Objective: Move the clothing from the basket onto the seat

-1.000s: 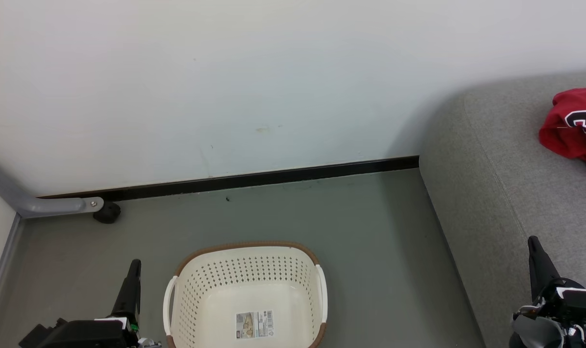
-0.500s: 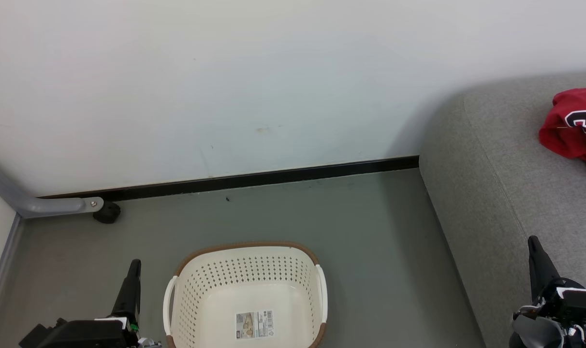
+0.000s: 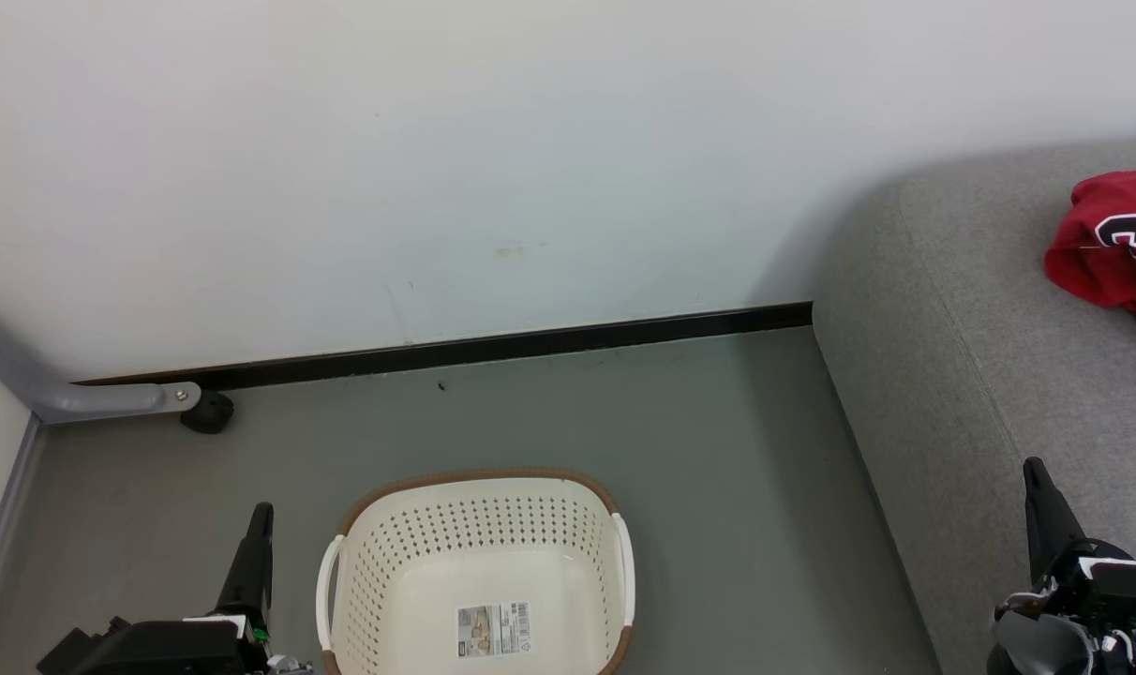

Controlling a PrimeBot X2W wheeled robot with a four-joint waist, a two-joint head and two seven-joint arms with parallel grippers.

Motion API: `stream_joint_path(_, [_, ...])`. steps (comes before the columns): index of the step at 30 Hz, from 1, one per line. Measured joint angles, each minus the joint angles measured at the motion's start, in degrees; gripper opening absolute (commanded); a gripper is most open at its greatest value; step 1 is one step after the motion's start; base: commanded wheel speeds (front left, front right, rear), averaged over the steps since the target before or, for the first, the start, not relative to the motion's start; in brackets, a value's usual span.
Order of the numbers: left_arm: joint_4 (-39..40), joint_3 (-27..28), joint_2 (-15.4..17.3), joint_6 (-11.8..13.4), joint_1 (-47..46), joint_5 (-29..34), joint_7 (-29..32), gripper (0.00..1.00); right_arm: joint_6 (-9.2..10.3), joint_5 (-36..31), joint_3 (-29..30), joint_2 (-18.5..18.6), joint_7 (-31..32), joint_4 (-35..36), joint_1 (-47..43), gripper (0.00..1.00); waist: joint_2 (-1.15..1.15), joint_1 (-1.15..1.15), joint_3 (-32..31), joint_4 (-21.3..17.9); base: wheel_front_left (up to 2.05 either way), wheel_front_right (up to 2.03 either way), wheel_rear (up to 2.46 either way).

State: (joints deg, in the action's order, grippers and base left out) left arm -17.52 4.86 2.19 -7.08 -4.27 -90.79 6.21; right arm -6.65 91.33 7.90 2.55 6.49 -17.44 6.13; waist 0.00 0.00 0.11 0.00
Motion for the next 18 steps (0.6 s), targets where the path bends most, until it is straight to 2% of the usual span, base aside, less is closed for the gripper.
stream_joint_path(18, [0.09,0.0,0.0,0.0,0.0,0.0,0.0,0.0,0.0,0.01,0.0,-0.01,0.0,0.02,-0.01,0.0,0.0,0.0,0.0,0.0,0.0,0.0,0.0])
